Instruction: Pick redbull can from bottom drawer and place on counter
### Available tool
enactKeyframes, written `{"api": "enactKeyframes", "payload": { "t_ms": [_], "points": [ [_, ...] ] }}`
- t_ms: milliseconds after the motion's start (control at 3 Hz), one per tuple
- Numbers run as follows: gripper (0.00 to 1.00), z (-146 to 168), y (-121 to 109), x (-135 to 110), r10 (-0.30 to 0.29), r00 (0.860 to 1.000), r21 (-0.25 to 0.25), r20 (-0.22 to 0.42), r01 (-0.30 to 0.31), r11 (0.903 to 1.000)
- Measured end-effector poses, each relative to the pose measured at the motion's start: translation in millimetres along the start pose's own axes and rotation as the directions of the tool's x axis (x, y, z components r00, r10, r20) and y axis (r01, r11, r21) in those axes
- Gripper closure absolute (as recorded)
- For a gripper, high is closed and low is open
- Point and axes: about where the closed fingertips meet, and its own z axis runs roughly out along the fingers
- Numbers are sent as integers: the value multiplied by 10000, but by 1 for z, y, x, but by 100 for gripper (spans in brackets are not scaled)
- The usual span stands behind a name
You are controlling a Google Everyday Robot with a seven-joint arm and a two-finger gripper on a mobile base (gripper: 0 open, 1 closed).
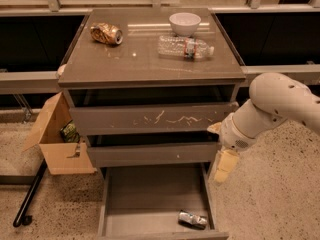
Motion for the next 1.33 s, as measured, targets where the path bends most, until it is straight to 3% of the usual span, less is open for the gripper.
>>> {"api": "enactKeyframes", "payload": {
  "t_ms": [333,667,1333],
  "points": [
    [0,13,-5,4,-96,9998,-47,-157,95,9999],
    [0,65,-22,29,-415,9969,-215,-674,401,9990],
    [0,191,-39,101,-381,9951,-250,-909,360,9990]
  ]
}}
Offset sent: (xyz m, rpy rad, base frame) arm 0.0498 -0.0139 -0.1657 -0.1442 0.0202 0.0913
